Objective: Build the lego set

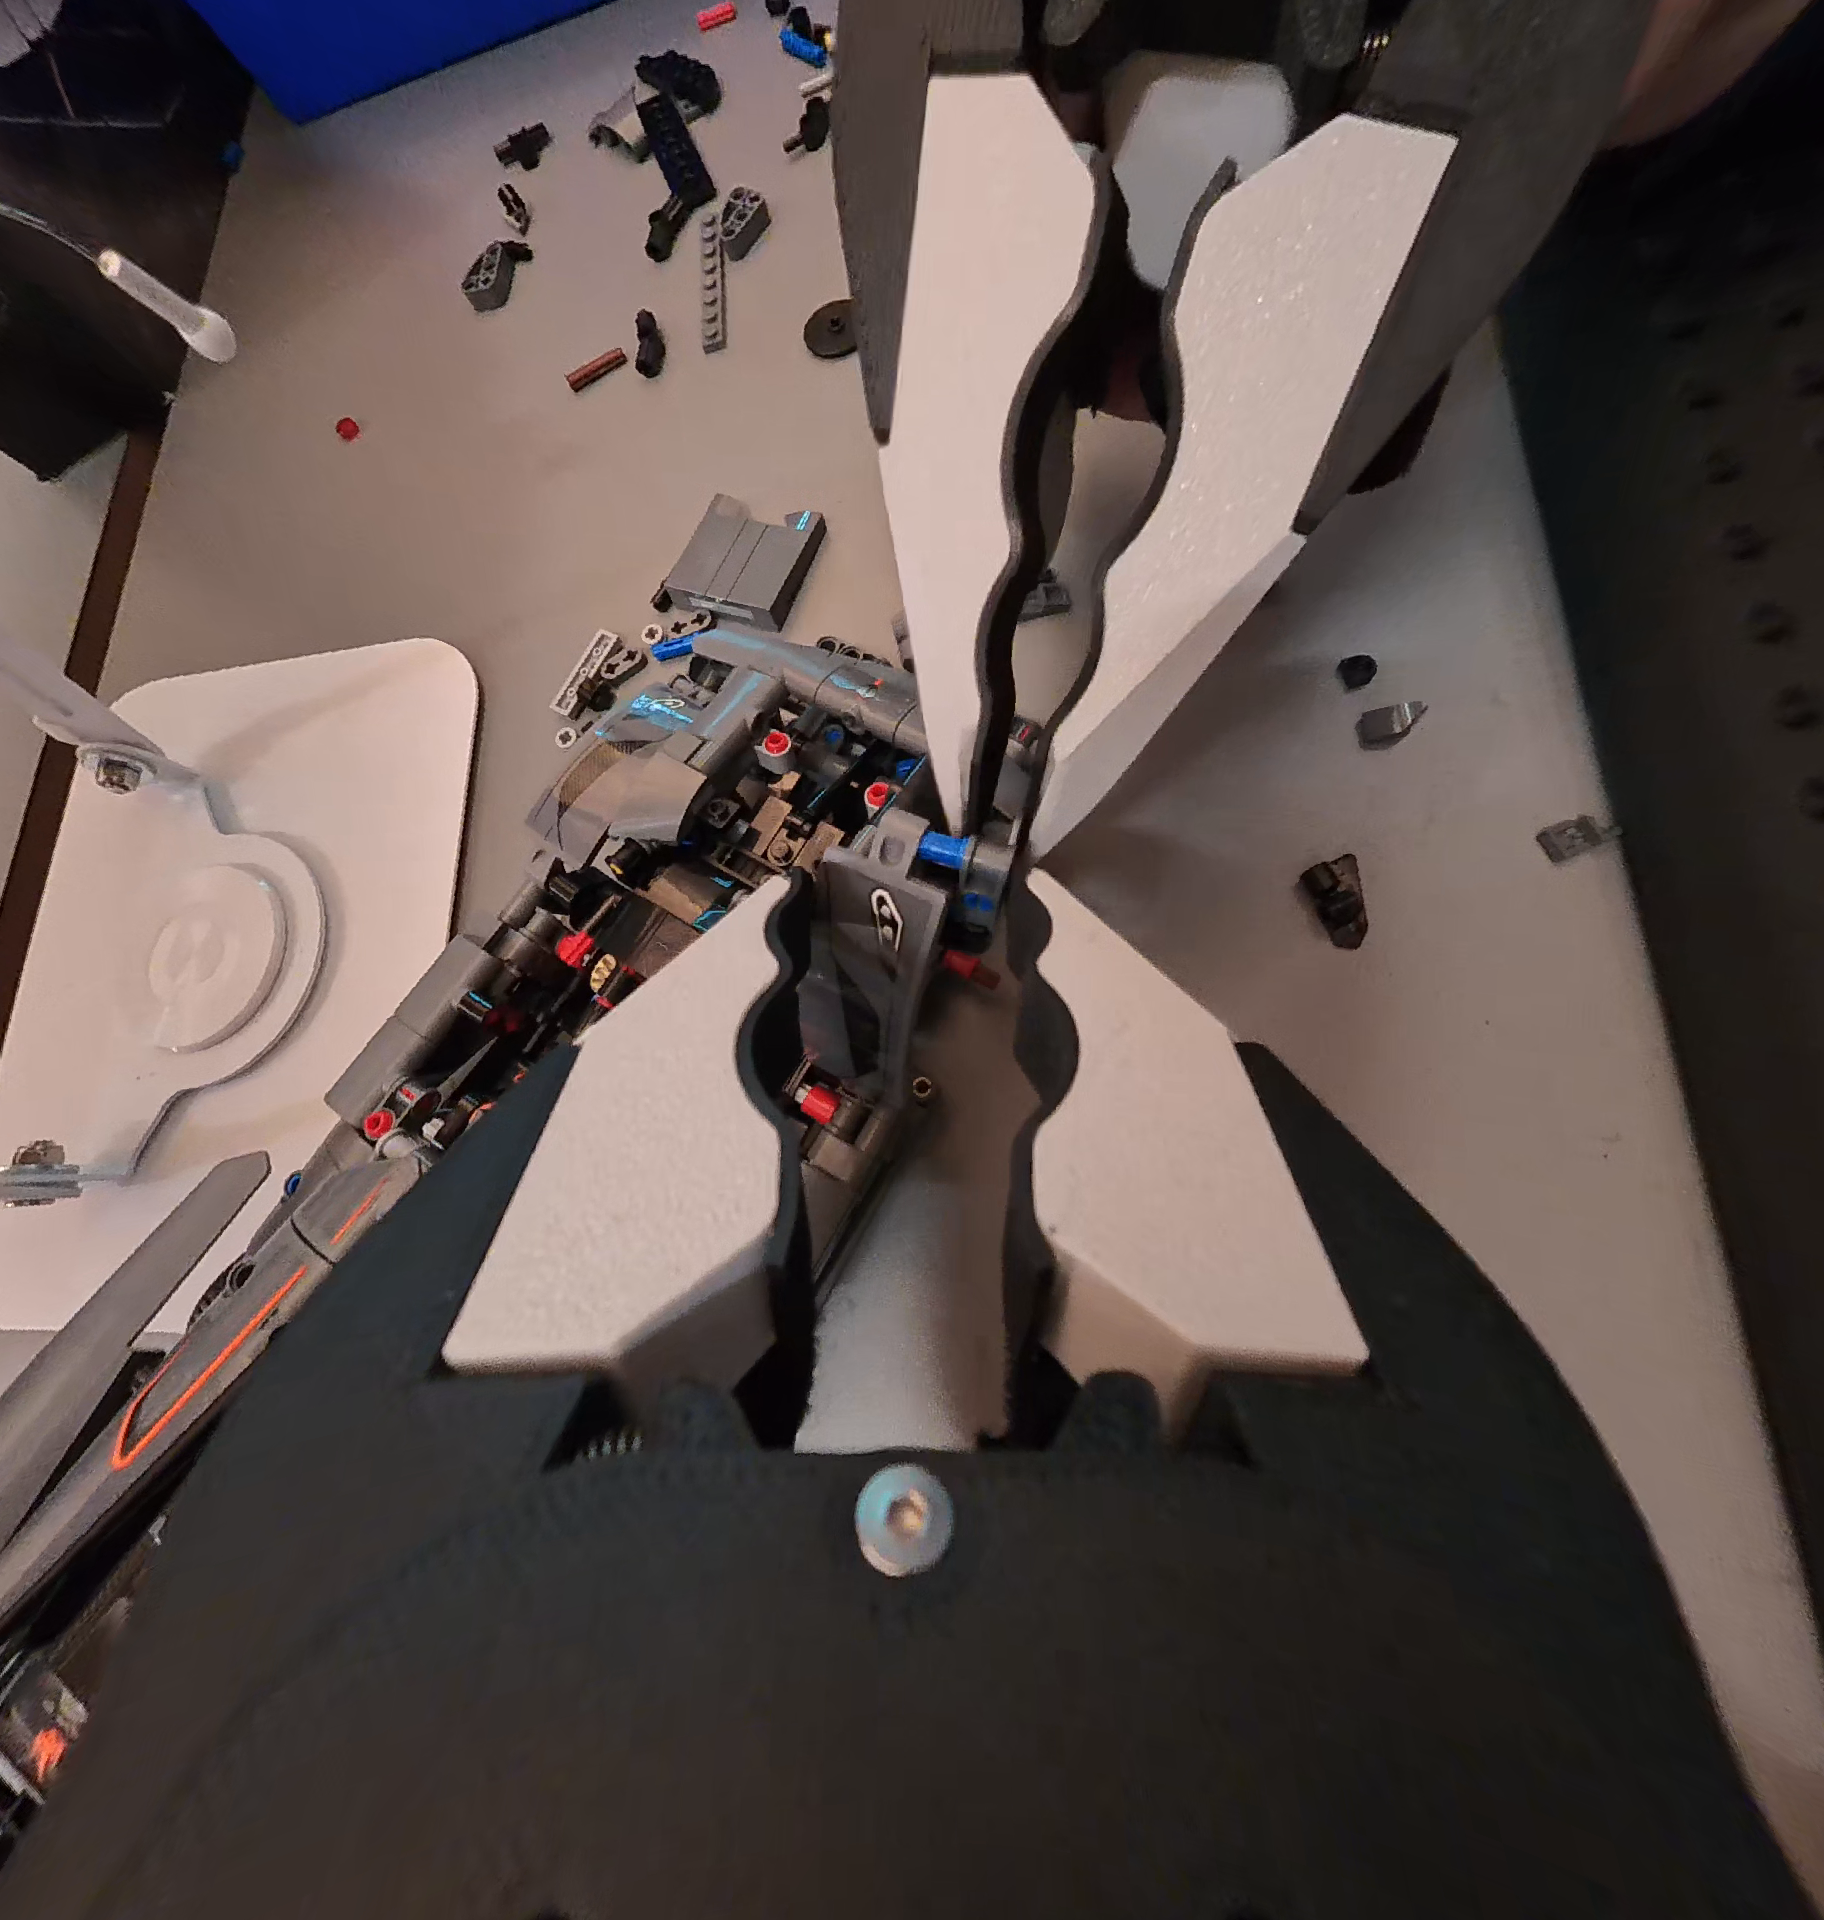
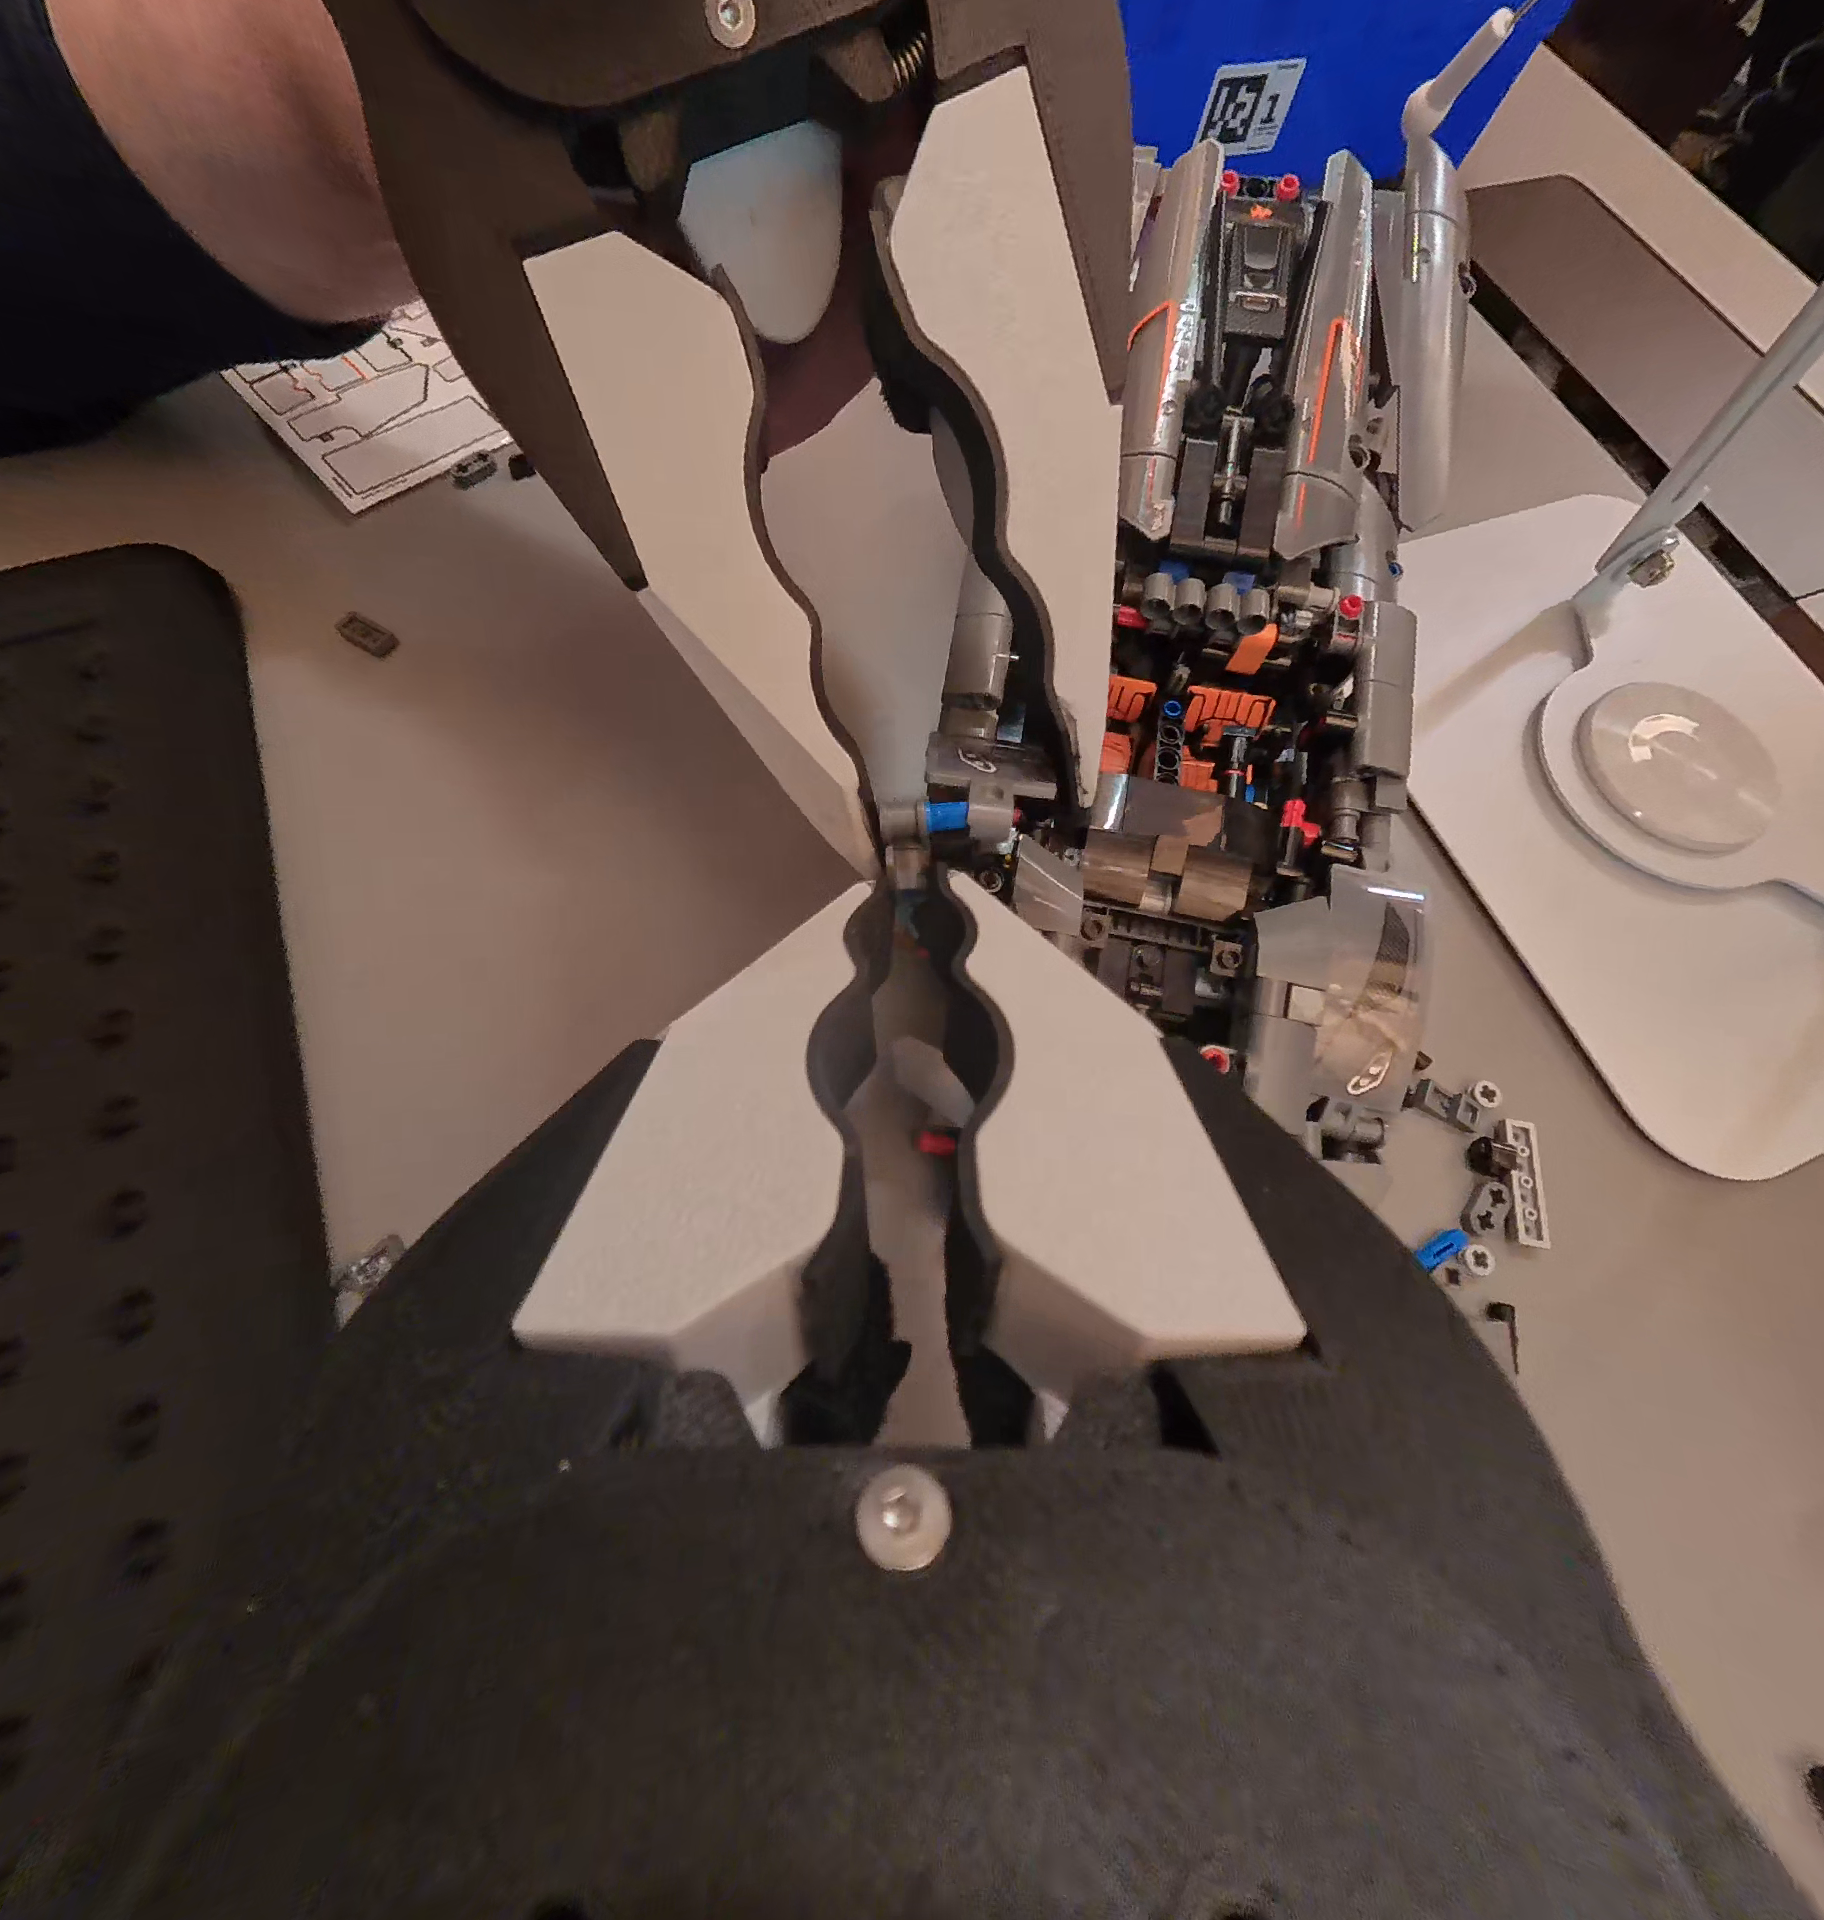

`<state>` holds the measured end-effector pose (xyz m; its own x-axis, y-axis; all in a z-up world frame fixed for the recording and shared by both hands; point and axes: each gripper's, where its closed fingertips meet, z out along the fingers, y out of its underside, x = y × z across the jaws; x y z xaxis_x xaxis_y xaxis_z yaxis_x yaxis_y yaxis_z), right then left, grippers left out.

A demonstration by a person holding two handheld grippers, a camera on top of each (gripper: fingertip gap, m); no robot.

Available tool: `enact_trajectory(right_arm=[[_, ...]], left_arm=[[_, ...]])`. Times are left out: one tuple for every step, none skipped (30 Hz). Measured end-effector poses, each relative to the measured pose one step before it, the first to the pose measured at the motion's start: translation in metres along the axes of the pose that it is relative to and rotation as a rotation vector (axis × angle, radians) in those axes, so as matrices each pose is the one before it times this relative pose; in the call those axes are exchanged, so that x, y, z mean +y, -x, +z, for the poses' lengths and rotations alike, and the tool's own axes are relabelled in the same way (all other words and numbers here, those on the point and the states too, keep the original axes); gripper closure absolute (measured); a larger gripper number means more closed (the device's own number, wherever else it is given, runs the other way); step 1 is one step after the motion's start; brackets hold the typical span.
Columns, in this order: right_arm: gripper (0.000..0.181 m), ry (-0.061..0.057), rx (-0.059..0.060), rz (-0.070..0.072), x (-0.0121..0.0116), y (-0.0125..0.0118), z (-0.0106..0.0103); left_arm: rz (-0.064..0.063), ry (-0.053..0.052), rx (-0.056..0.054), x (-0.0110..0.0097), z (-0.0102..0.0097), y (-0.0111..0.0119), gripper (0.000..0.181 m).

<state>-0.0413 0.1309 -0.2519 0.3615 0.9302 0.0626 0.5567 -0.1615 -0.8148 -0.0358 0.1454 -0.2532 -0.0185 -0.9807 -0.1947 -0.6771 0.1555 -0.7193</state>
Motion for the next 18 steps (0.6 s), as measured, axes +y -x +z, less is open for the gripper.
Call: enact_trajectory(right_arm=[[0.177,-0.001,-0.0081,0.009,-0.00017,0.001,0.00001],[0.177,-0.0022,-0.0065,0.0055,-0.00011,0.0006,0.0001],[0.177,-0.0007,-0.0023,-0.0002,0.0,0.00041,0.00007],[0.177,-0.0002,0.0008,-0.0008,-0.0002,0.00014,-0.00012],[0.177,0.0008,0.0029,0.0006,-0.0002,-0.00012,-0.00014],[0.177,0.0016,0.001,0.0012,0.00002,0.00018,0.00016],[0.177,0.0017,-0.0014,0.0015,0.00016,0.00041,0.00016],[0.177,0.0016,0.0017,0.0,0.0,-0.00004,0.00002],[0.177,0.0028,0.0029,-0.0006,0.00037,-0.00028,-0.00002],[0.177,0.0019,-0.0001,0.003,0.00041,-0.00017,0.00004],[0.177,0.0,-0.0035,0.0055,0.00019,0.00018,-0.00005],[0.177,-0.0007,-0.004,0.0041,0.00009,0.00032,0.00017],[0.177,0.0001,-0.0015,0.0006,-0.0001,0.00032,0.00014],[0.177,0.0012,0.0004,0.001,-0.00014,0.00022,-0.00001],[0.177,0.0006,0.0013,0.003,-0.0003,-0.00026,-0.00018],[0.177,-0.001,0.0018,0.0034,-0.00033,-0.00037,-0.00016],[0.177,-0.0001,-0.0005,0.0036,-0.00023,-0.00014,-0.00019],[0.177,0.0008,0.0005,0.0021,-0.00022,-0.00025,-0.00027]], left_arm=[[0.0038,0.003,0.0028,0.00016,0.00039,-0.00108,0.145],[0.0062,0.001,-0.0007,0.00013,0.00023,-0.00052,0.144],[-0.0008,-0.0018,0.0023,0.00011,-0.00009,-0.00032,0.143],[-0.0052,-0.0048,0.0042,-0.0002,-0.00007,-0.00006,0.143],[-0.006,-0.0038,0.0018,-0.00006,-0.00015,0.00022,0.143],[-0.0038,-0.0017,0.0049,-0.00002,-0.00039,-0.00031,0.143],[-0.0031,0.0009,0.0047,0.00008,-0.00038,-0.00054,0.143],[-0.0001,0.0022,-0.0031,0.00007,0.00018,0.00012,0.143],[0.0045,0.0037,-0.0075,0.00019,0.00042,0.00032,0.143],[0.0028,0.0065,-0.0053,0.00009,0.00032,0.00007,0.143],[0.0019,0.006,-0.0024,0.00002,0.00008,-0.00027,0.143],[0.0019,0.0027,0.0014,0.00013,-0.00015,-0.00033,0.143],[0.0,0.0007,0.0038,0.0002,-0.0001,-0.00033,0.143],[0.0017,-0.004,0.0014,-0.00007,-0.00022,0.0,0.143],[-0.0012,-0.0035,0.0002,-0.00009,-0.00021,0.00029,0.143],[-0.0052,0.0004,0.0003,-0.00017,-0.00028,0.00048,0.143],[-0.0012,0.0018,0.0012,-0.00017,-0.00014,0.00022,0.143],[0.0035,-0.0024,-0.0037,-0.0004,-0.00002,0.00038,0.143]])
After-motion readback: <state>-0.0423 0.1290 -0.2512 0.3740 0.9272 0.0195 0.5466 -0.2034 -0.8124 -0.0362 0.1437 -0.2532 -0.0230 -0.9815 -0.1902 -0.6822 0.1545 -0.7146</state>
